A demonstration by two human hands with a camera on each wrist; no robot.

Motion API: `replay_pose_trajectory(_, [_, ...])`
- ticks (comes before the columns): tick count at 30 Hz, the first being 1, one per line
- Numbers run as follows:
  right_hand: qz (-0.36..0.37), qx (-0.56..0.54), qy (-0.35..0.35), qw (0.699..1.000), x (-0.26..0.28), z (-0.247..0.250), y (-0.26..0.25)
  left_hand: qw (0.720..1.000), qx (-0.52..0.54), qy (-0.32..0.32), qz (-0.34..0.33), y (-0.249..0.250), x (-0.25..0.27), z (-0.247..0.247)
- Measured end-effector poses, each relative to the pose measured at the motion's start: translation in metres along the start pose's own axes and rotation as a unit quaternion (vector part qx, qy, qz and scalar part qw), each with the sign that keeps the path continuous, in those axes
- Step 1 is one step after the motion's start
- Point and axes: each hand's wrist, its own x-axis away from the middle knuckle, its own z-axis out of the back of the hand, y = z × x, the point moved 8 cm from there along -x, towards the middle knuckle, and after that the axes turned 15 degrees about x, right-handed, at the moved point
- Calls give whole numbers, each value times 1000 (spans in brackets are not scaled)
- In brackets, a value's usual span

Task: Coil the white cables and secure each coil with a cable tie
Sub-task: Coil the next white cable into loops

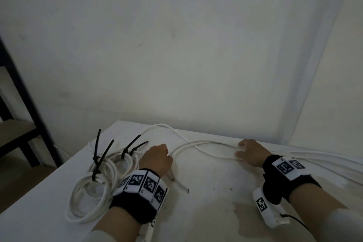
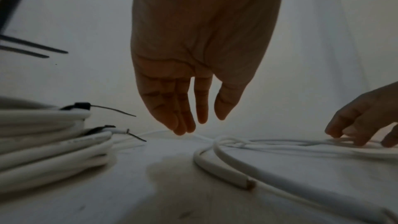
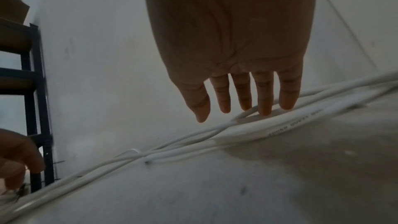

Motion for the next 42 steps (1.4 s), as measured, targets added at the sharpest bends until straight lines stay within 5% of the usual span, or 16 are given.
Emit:
replay_pose_trajectory(8, [8,124,-33,992,-24,-10,15,990,-95,-81,64,-11,-33,-39])
replay_pose_trajectory(13, [25,153,42,987,-8,13,13,987,-129,-69,60,-12,-33,-35])
replay_pose_trajectory(22, [90,-75,235,965,51,88,20,999,-8,-34,32,-4,-16,-25])
replay_pose_trajectory(26, [82,-102,252,959,68,103,34,996,70,61,-17,11,-7,0])
replay_pose_trajectory(32, [84,-67,169,980,80,78,38,942,305,85,-111,39,21,23])
replay_pose_trajectory(38, [110,-3,71,991,89,36,24,895,355,101,-250,94,77,52])
replay_pose_trajectory(42, [132,-105,85,982,104,40,14,870,393,143,-259,116,93,79])
